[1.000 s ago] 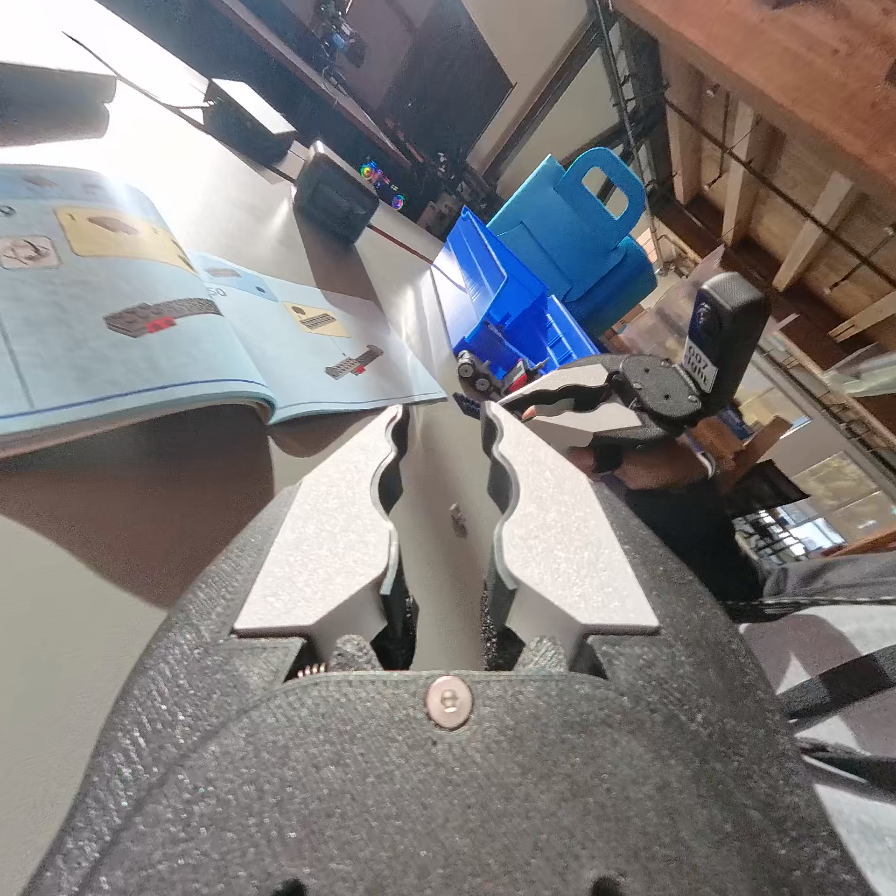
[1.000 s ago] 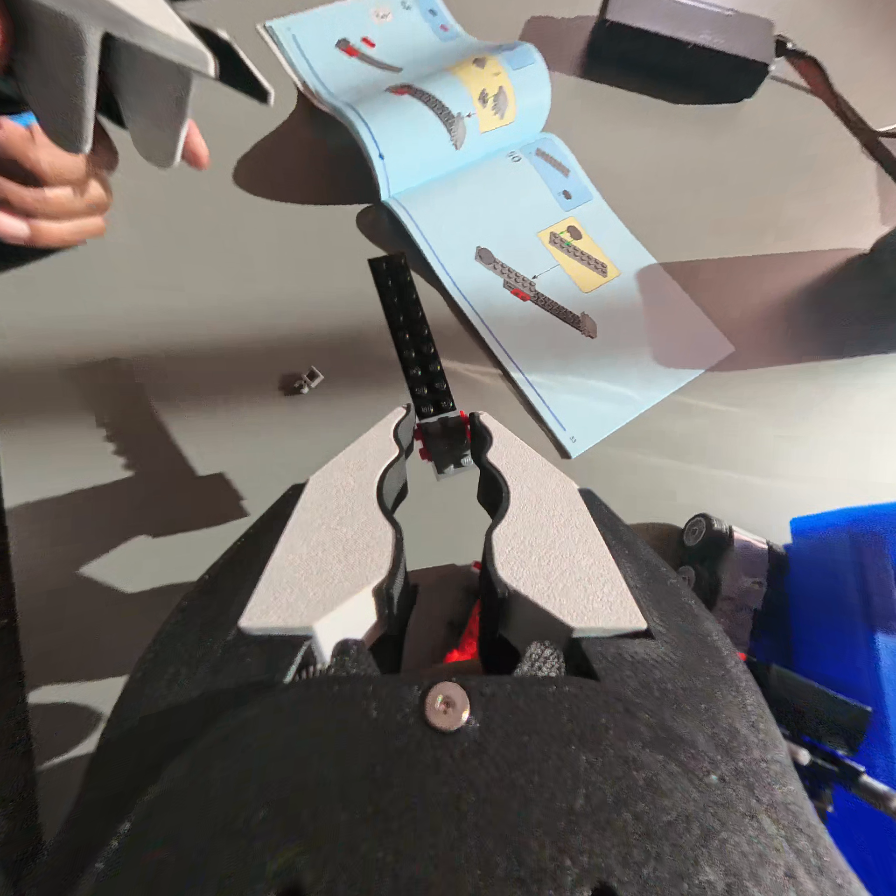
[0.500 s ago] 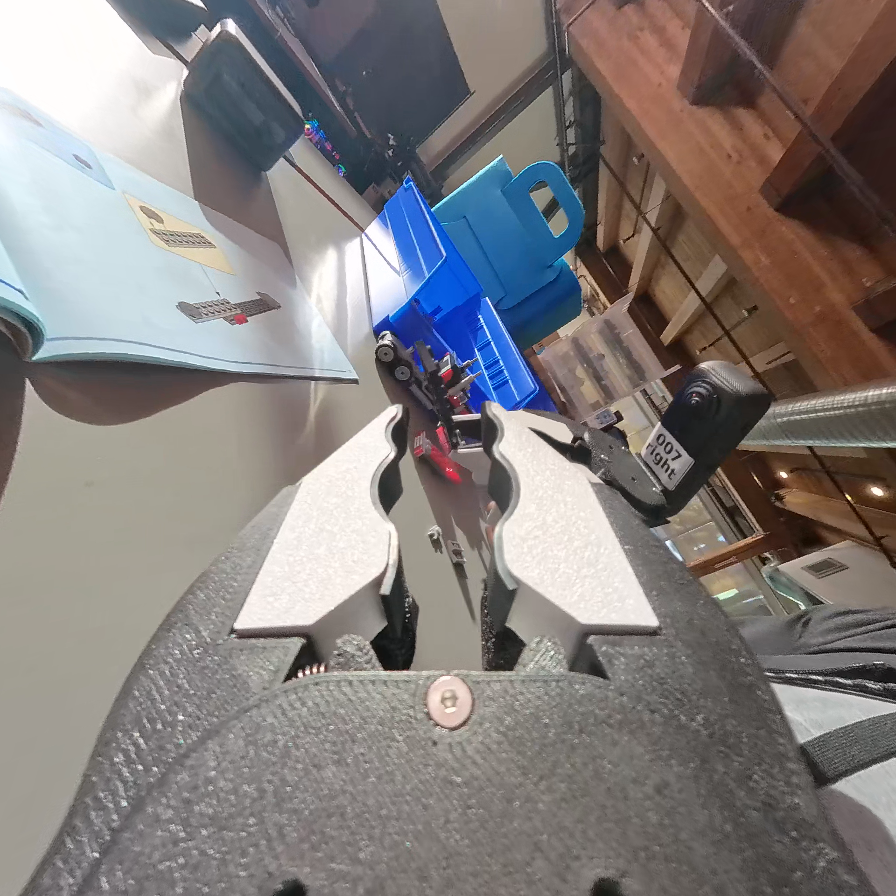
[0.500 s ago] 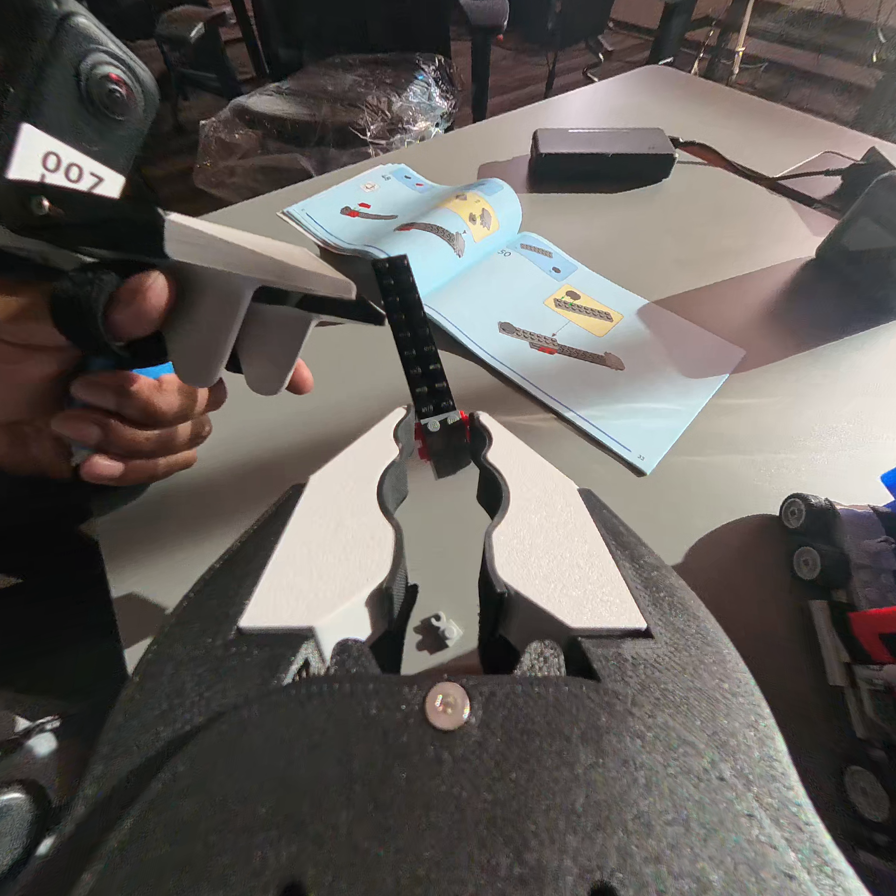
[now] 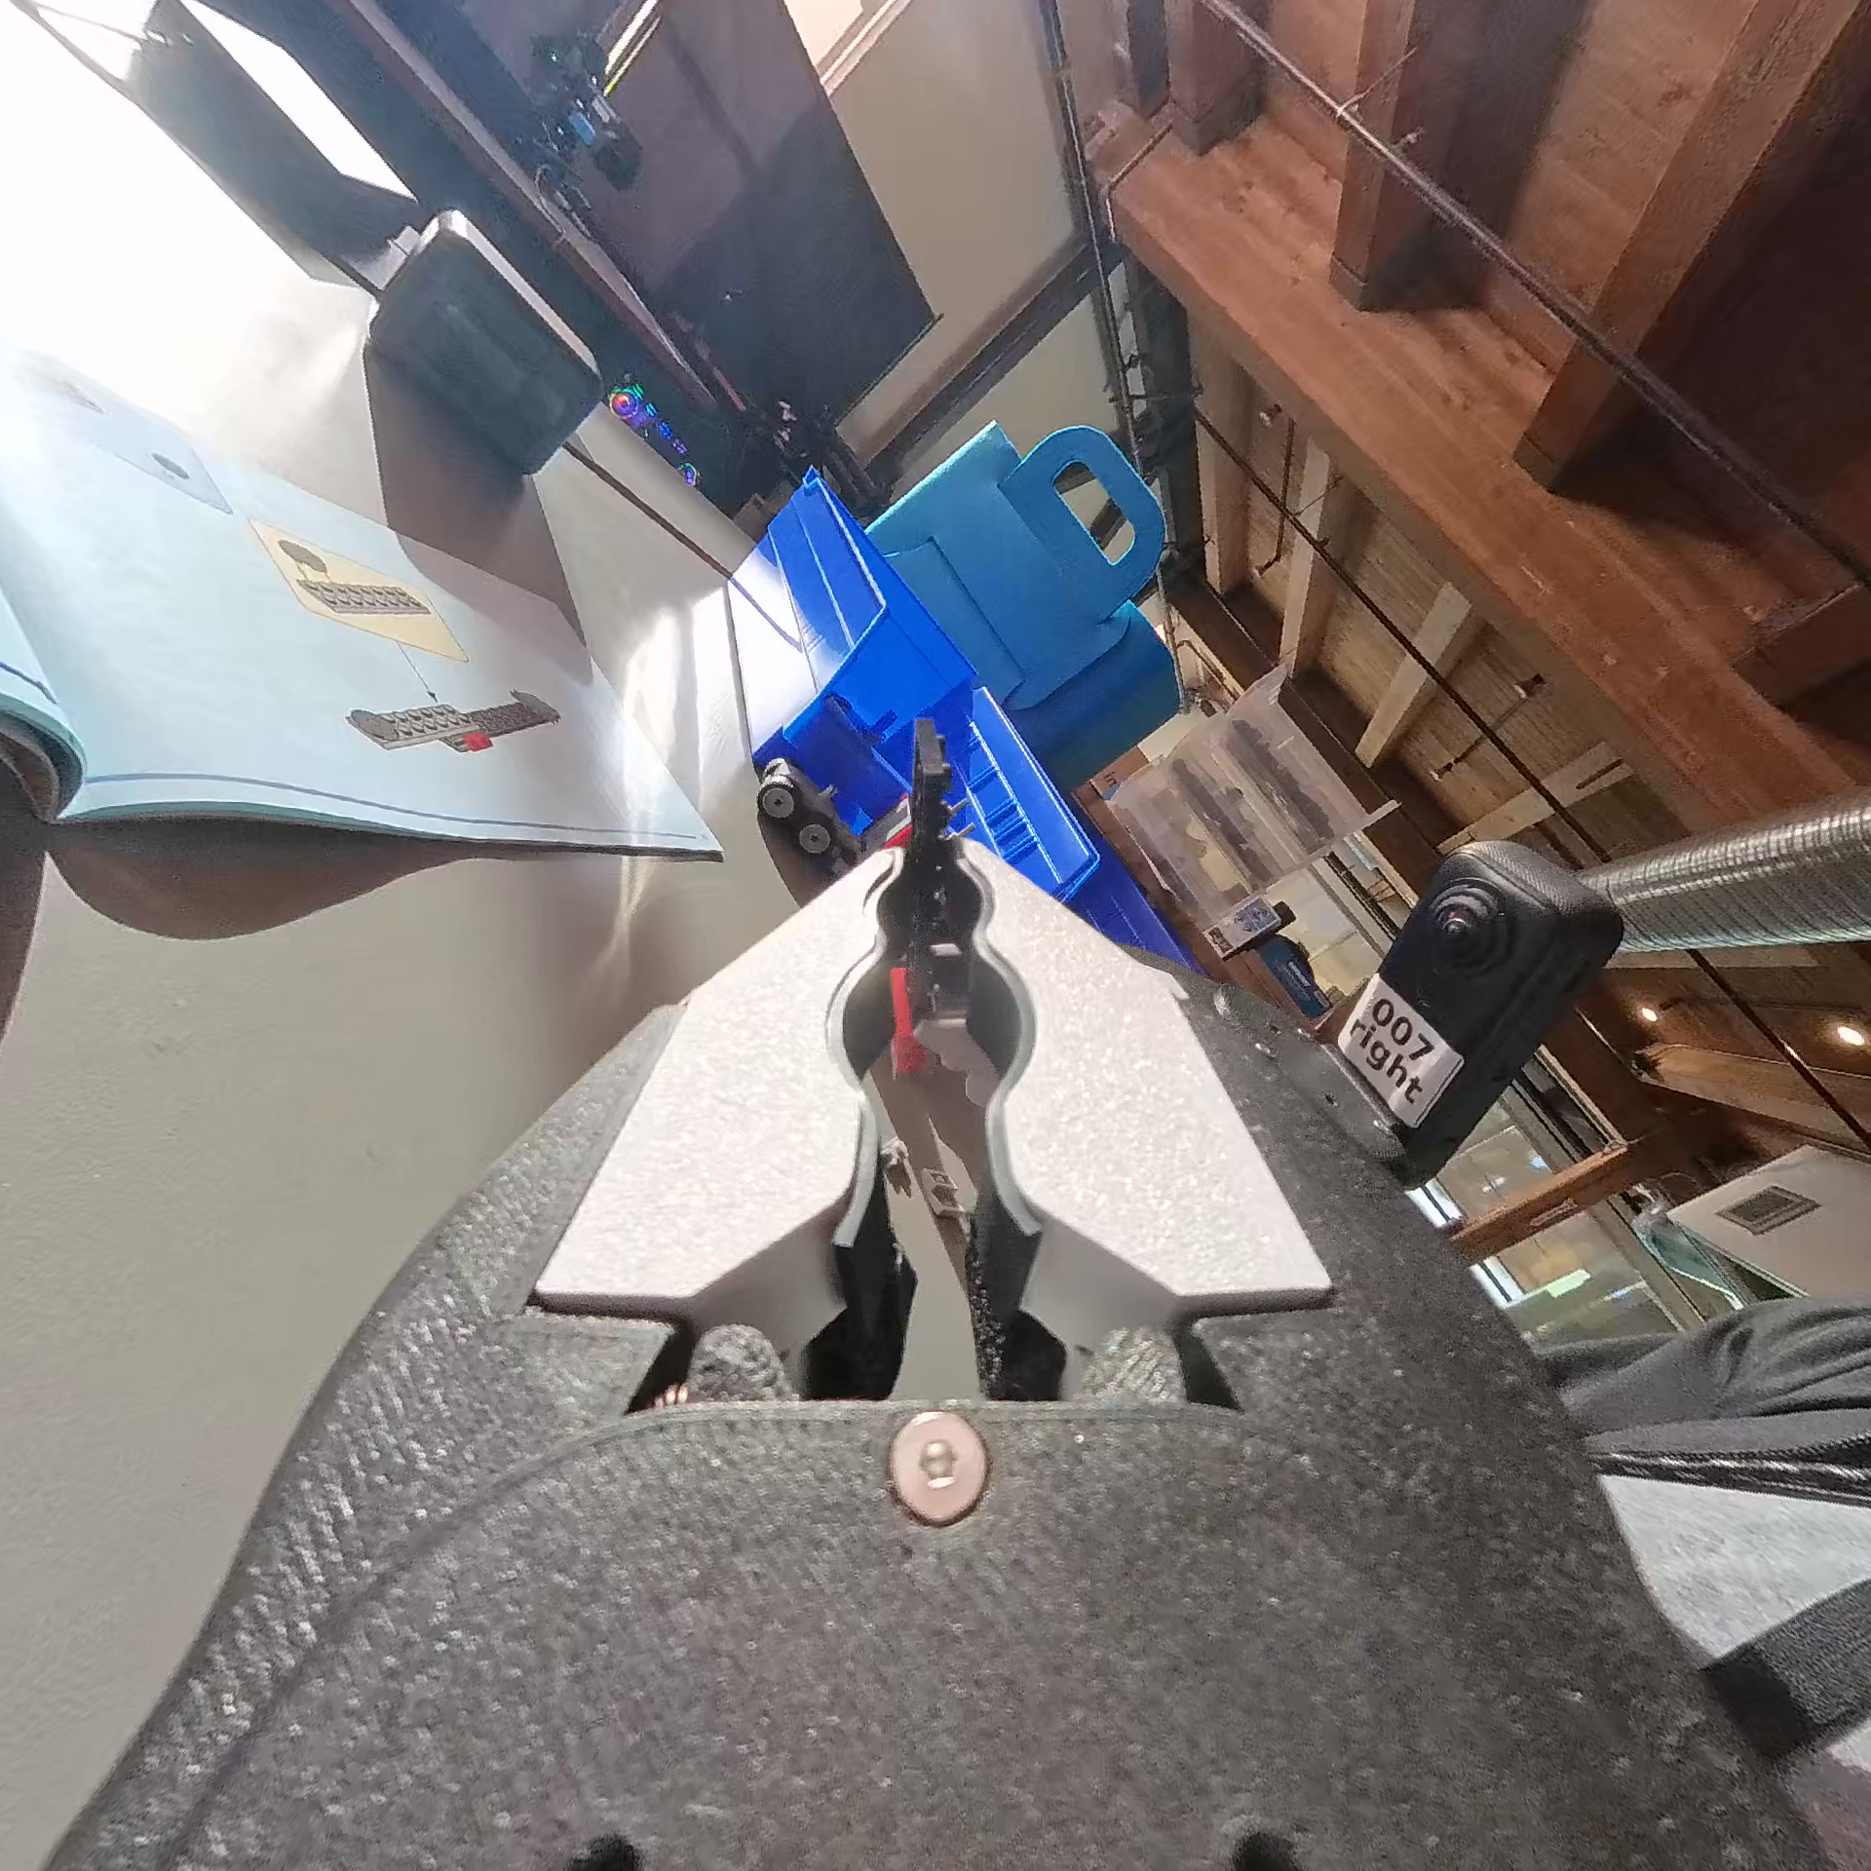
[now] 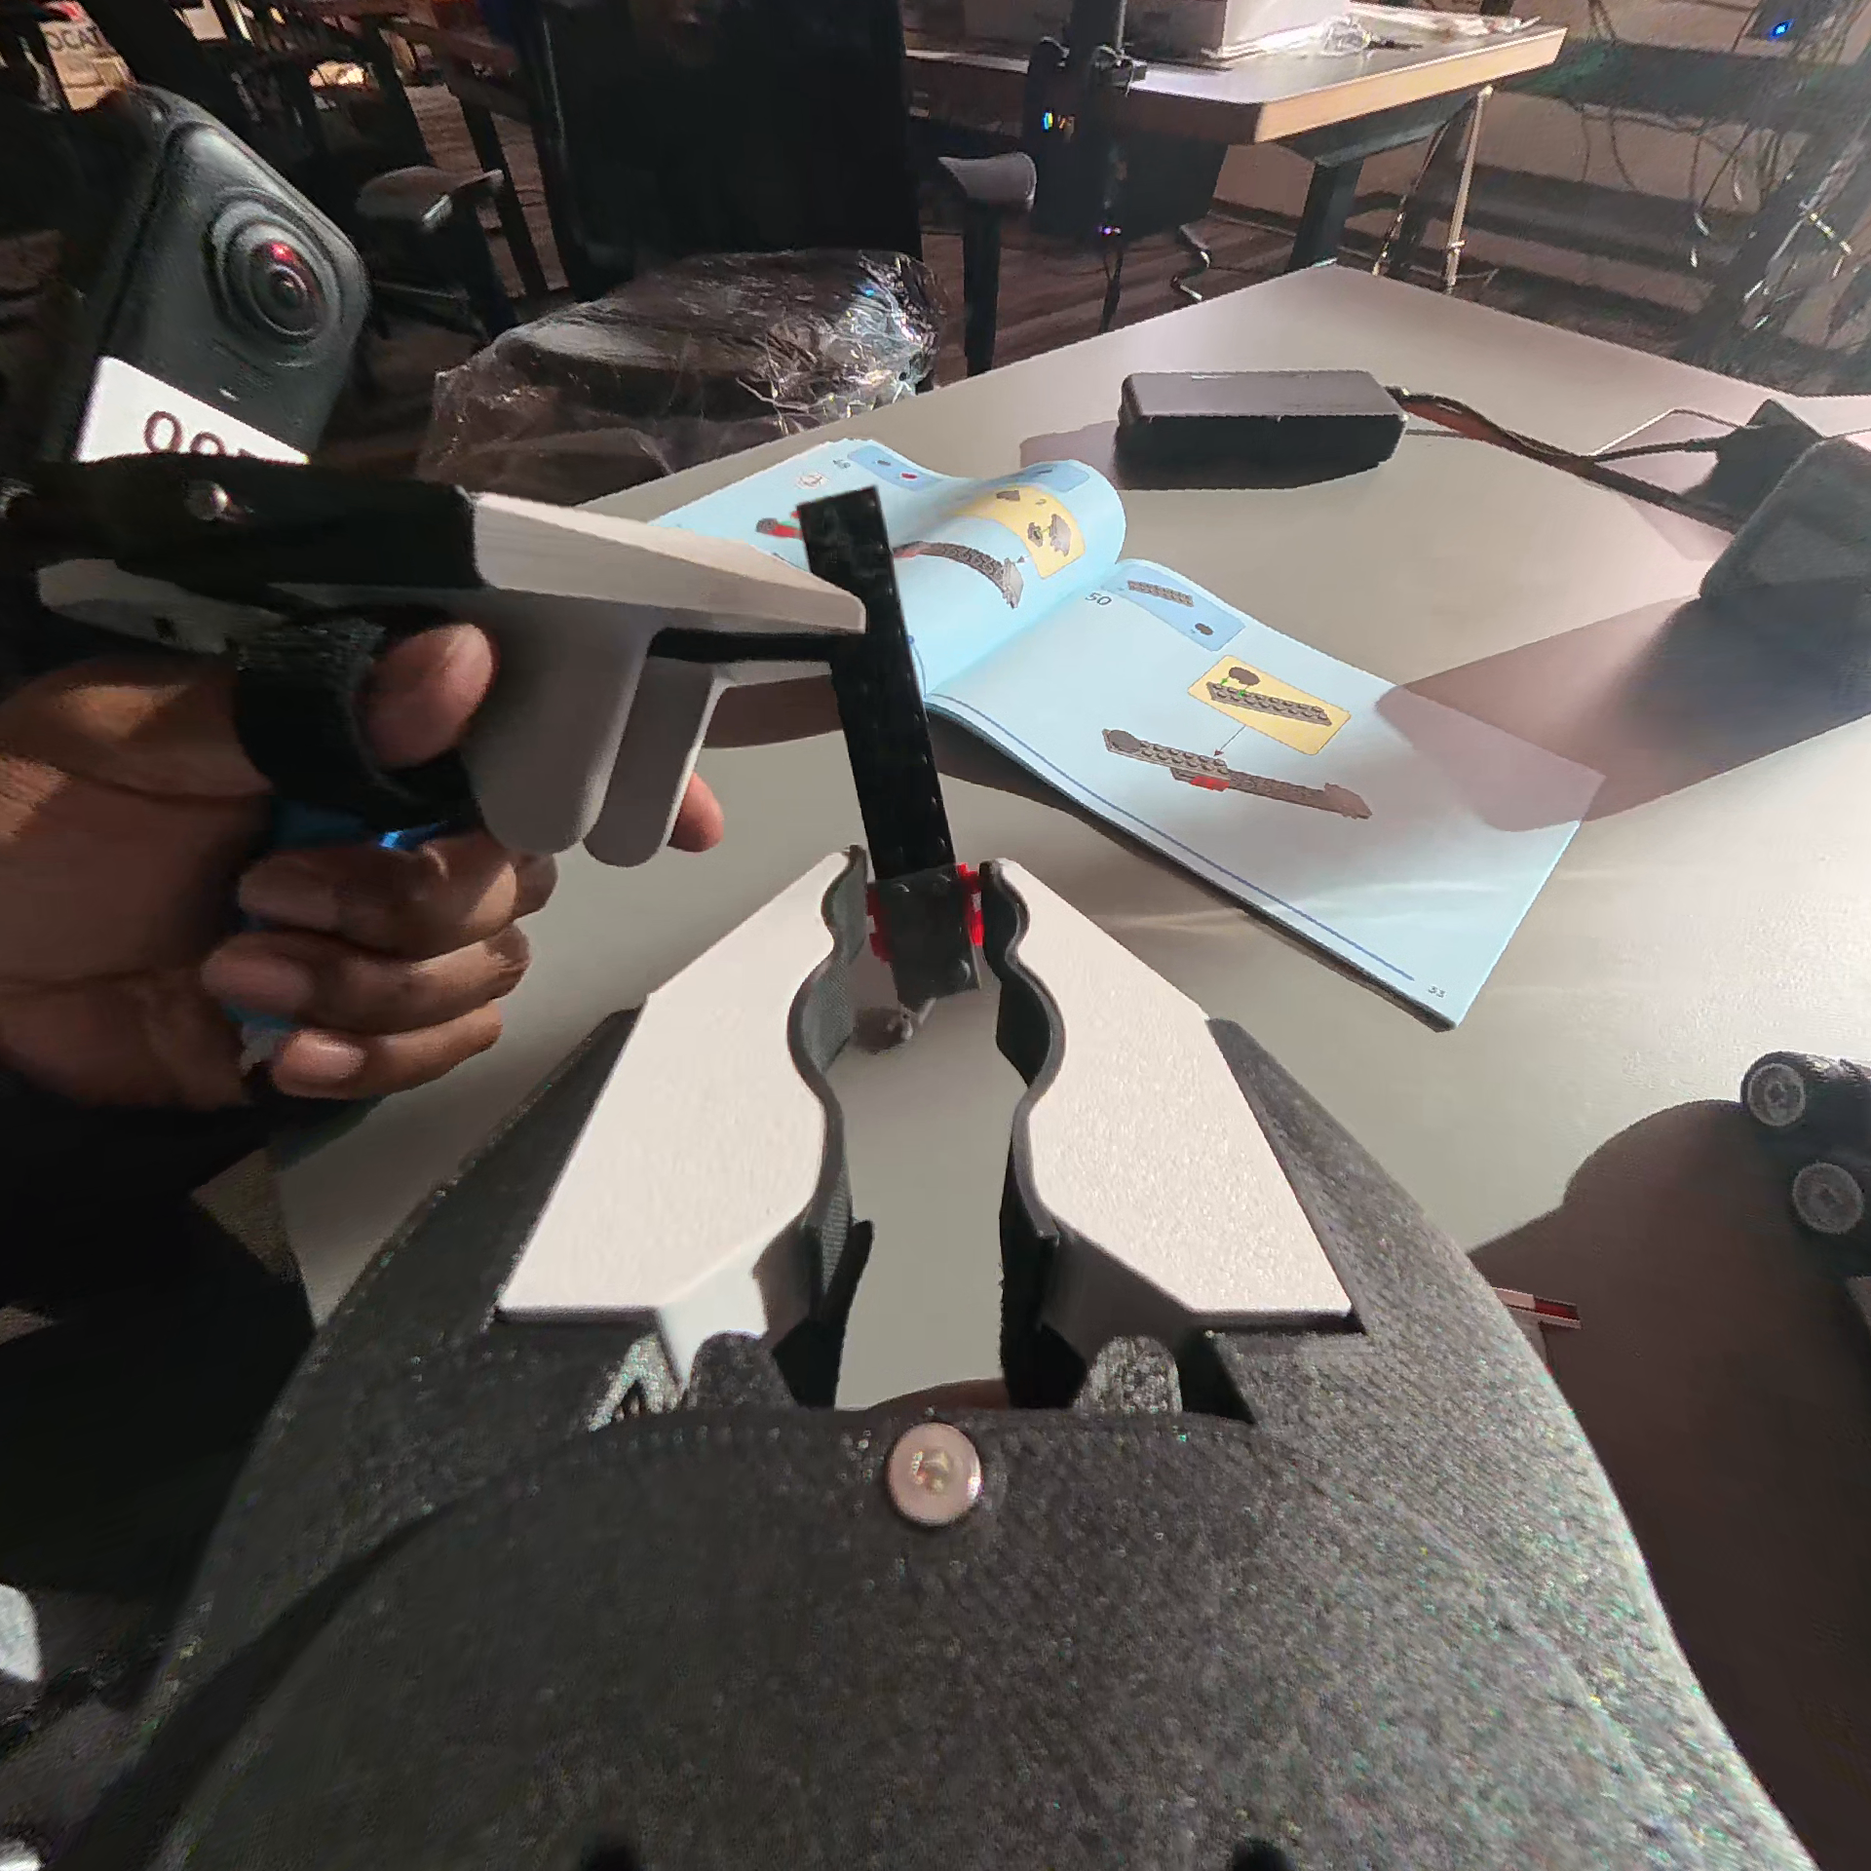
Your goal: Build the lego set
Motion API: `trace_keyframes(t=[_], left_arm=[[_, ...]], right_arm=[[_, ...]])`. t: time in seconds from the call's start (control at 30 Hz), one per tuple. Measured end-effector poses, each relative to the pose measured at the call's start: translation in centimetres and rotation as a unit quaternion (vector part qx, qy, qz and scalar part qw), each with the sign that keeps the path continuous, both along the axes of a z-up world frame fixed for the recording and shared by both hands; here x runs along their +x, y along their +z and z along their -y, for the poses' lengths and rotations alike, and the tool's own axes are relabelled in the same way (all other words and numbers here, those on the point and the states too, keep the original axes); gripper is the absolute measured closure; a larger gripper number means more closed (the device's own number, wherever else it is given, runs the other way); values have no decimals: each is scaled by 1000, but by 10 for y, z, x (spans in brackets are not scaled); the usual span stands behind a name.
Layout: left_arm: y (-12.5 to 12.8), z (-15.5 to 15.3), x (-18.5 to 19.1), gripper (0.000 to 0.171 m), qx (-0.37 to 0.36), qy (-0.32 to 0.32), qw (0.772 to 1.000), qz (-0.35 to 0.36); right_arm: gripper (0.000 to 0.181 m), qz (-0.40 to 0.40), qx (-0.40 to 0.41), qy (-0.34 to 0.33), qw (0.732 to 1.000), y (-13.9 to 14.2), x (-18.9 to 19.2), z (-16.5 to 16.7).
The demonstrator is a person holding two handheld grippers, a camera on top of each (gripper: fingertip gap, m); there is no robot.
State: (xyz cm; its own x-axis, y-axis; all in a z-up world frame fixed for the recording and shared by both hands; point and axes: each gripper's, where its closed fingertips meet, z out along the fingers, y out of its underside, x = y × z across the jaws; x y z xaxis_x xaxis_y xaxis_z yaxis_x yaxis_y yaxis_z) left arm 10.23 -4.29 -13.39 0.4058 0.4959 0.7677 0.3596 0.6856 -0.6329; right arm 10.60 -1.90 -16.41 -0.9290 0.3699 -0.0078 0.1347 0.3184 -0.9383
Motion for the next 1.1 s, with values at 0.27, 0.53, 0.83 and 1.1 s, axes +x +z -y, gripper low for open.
trace_keyframes(t=[0.27, 0.53, 0.83, 1.1], left_arm=[[5, -1, 2, 167, -5, 4, 1000, -21], [7, -4, 8, 167, -22, -8, 999, -36], [9, 15, 16, 167, -33, 10, 998, -44], [8, 18, 21, 167, -36, 8, 998, -42]], right_arm=[[158, 4, -16, 23, 1000, 3, 8, 3], [151, -10, -4, 58, 998, 6, 10, -3], [149, -21, 50, 79, 995, 4, -6, -33], [150, 12, 125, 71, 990, -22, -16, -96]])
